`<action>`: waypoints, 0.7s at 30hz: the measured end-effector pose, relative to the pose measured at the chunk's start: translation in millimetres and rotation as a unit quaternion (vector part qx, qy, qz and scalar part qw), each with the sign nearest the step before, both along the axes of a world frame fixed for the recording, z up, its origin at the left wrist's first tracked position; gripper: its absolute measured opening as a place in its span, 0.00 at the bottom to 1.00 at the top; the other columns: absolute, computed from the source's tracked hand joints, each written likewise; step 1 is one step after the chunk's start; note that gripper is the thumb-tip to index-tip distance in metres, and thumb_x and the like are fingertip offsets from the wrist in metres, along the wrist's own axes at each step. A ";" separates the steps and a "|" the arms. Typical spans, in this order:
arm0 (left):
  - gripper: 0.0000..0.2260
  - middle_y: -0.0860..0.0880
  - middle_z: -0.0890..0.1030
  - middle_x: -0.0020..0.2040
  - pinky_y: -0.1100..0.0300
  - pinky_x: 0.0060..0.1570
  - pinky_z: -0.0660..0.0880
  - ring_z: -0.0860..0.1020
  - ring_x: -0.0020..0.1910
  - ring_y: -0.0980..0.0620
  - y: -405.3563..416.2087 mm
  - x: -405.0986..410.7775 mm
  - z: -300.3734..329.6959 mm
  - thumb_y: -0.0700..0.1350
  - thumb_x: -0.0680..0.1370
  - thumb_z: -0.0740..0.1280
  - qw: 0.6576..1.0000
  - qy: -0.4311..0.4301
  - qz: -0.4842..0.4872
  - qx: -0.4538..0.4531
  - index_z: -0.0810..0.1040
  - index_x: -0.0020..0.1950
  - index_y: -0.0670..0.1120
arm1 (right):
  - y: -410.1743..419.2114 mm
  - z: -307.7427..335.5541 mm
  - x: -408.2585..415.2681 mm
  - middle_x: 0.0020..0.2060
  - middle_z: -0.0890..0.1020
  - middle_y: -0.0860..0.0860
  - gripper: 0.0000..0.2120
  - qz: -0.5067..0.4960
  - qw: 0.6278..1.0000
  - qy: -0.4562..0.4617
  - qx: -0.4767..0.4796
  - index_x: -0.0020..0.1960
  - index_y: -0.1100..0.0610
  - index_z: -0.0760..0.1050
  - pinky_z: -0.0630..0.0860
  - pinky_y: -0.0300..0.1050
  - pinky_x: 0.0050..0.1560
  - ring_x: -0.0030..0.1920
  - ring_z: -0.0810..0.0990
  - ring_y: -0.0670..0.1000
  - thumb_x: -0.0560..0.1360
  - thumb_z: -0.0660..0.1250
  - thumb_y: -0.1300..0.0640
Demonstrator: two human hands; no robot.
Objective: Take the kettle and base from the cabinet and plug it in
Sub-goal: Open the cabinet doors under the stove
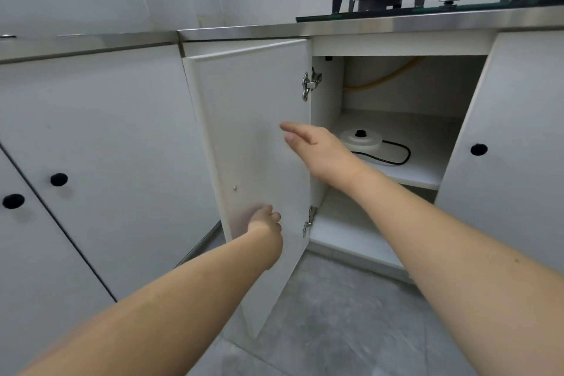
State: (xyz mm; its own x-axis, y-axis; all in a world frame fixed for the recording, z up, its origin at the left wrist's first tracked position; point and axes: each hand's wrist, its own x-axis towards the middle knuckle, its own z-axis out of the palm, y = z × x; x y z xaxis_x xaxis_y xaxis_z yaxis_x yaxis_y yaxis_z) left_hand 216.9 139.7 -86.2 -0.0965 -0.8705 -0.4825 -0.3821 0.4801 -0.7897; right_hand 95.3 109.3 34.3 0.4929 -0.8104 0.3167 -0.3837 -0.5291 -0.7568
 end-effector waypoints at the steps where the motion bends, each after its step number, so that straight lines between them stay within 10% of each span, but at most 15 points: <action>1: 0.20 0.47 0.68 0.72 0.51 0.65 0.59 0.62 0.70 0.46 -3.0 -5.9 0.6 0.52 0.79 0.58 0.999 0.030 0.013 -0.006 0.68 0.70 0.50 | -4.8 -4.4 -14.9 0.70 0.72 0.49 0.19 -0.034 0.999 0.015 -0.004 0.72 0.54 0.68 0.62 0.36 0.68 0.71 0.69 0.47 0.82 0.57 0.53; 12: 0.17 0.44 0.75 0.65 0.52 0.55 0.72 0.74 0.61 0.43 -85.9 -118.8 -30.3 0.48 0.79 0.55 0.903 0.420 0.093 -0.015 0.73 0.66 0.46 | -51.3 -42.4 -204.4 0.64 0.75 0.51 0.17 -0.268 0.891 0.323 -0.172 0.65 0.57 0.72 0.68 0.50 0.63 0.63 0.73 0.57 0.79 0.54 0.62; 21: 0.28 0.47 0.53 0.79 0.57 0.72 0.54 0.54 0.77 0.48 -156.5 -238.8 -52.5 0.48 0.82 0.55 0.568 0.790 0.201 0.113 0.49 0.79 0.45 | -98.1 -42.7 -253.1 0.75 0.59 0.58 0.24 -0.241 0.680 0.614 -0.322 0.74 0.59 0.58 0.40 0.60 0.75 0.77 0.51 0.57 0.78 0.49 0.60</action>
